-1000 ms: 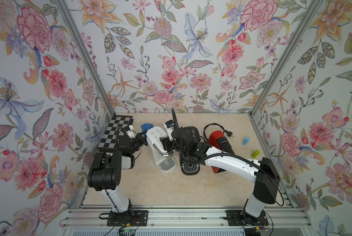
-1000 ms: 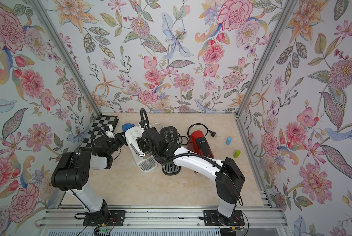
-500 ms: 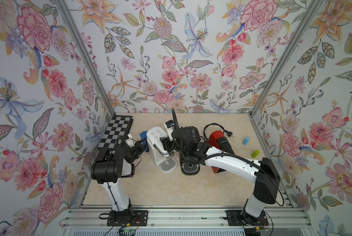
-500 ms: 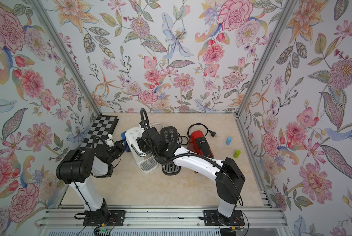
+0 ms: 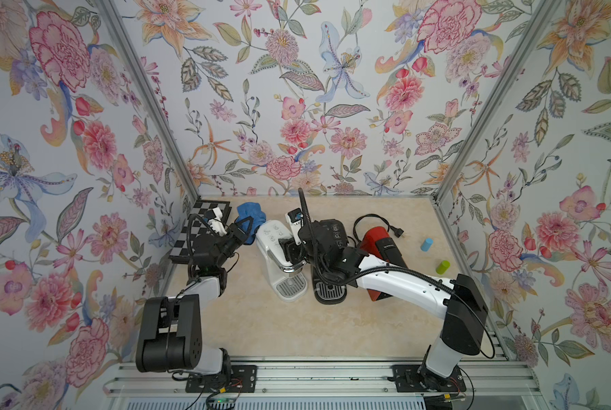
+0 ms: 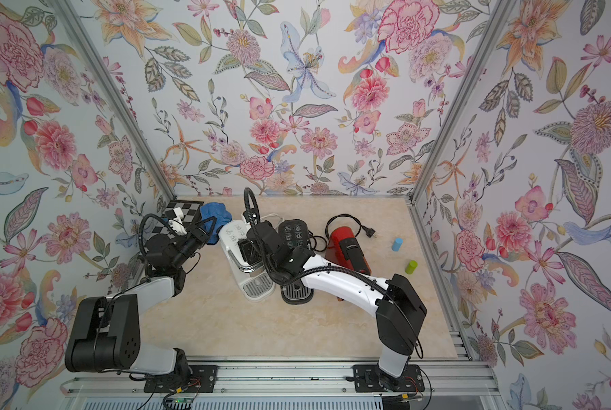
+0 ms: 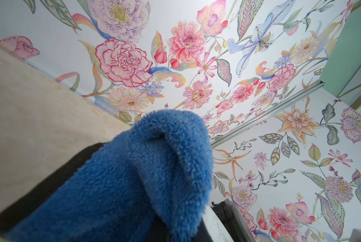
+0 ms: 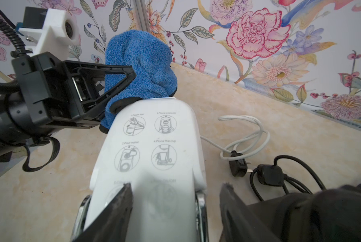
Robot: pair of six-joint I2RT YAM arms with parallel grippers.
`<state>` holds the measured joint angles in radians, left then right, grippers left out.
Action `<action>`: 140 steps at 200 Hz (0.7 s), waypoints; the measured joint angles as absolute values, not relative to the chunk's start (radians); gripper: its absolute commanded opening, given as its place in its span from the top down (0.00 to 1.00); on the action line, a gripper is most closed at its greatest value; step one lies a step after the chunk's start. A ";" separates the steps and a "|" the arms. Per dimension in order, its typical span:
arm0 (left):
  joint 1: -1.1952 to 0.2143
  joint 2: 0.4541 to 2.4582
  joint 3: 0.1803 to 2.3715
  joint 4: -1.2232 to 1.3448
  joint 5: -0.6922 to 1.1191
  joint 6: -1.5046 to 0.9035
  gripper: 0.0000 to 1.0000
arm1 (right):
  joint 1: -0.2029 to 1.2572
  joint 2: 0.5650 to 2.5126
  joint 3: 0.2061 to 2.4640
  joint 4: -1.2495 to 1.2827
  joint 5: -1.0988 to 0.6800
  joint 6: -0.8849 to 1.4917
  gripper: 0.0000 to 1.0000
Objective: Wipe the surface of a coffee machine
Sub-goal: Wipe the dirt from the surface of the coffee machine.
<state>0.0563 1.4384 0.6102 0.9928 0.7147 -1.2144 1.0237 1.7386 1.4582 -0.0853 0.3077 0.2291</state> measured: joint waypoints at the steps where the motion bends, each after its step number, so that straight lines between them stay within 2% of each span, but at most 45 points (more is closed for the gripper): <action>1: 0.056 1.435 0.611 0.989 0.716 -1.213 1.00 | 1.024 1.739 1.458 -0.085 0.308 0.229 0.33; 50: 0.040 1.388 0.679 0.885 0.764 -1.163 1.00 | 1.024 1.739 1.458 -0.086 0.307 0.233 0.33; 95: -0.009 1.467 0.805 0.859 0.804 -1.153 1.00 | 1.024 1.739 1.457 -0.086 0.307 0.244 0.32; 140: -0.003 1.477 0.736 0.849 0.766 -1.114 1.00 | 1.024 1.722 1.437 -0.081 0.308 0.249 0.33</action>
